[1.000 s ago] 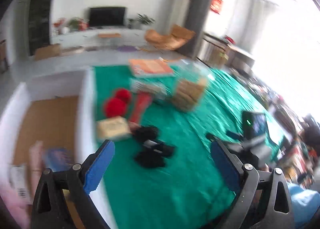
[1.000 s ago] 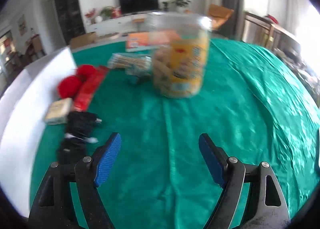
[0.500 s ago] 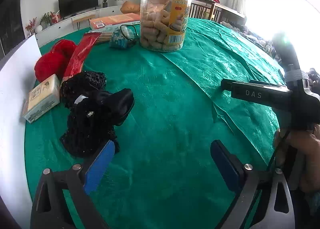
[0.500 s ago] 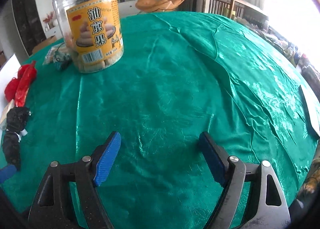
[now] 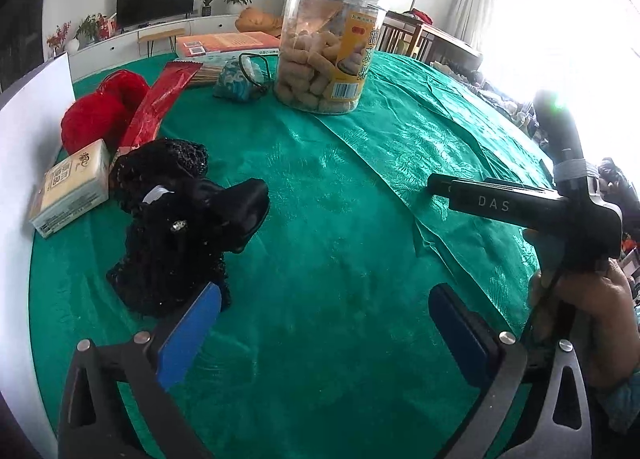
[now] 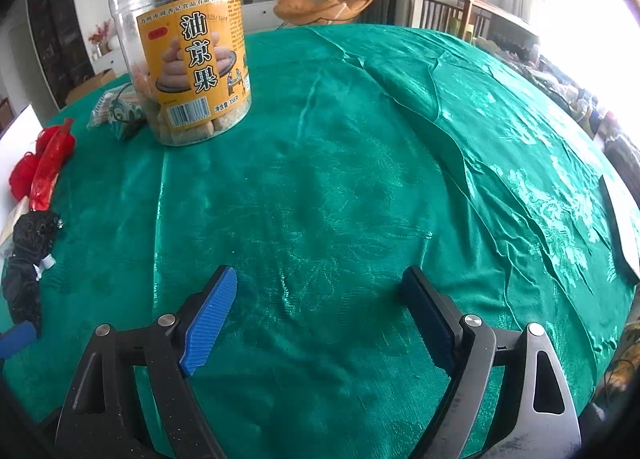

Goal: Organize soft objects

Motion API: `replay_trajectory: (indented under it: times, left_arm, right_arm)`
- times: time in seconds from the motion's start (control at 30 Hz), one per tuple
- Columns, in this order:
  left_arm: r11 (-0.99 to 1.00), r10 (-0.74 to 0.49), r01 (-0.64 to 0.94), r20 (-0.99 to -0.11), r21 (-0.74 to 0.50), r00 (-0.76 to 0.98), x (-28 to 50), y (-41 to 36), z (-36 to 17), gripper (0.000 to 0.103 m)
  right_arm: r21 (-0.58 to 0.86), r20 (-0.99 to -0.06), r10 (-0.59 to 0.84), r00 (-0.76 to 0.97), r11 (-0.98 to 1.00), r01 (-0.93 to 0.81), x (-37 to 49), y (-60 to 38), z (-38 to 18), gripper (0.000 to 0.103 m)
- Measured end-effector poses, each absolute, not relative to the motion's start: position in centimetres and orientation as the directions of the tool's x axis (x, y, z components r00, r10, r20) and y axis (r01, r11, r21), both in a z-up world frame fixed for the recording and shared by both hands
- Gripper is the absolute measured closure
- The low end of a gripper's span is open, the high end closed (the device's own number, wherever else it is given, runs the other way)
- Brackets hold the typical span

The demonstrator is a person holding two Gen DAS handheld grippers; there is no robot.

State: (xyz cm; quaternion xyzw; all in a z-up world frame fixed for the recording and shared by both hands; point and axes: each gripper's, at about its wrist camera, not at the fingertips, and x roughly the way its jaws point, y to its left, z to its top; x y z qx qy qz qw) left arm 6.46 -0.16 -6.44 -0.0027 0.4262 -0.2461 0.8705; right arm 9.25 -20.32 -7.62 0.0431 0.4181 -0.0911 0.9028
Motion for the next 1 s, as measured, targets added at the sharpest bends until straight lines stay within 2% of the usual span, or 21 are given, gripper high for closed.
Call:
replay_trajectory:
  times: [1.0]
  left_arm:
    - [0.883,-0.415,0.429,-0.748,-0.193,0.518,6.47,-0.37,-6.67,0.000]
  right_arm:
    - [0.002,-0.763,-0.130,0.633,0.979,0.204,9.09,-20.37,-7.58,0.015]
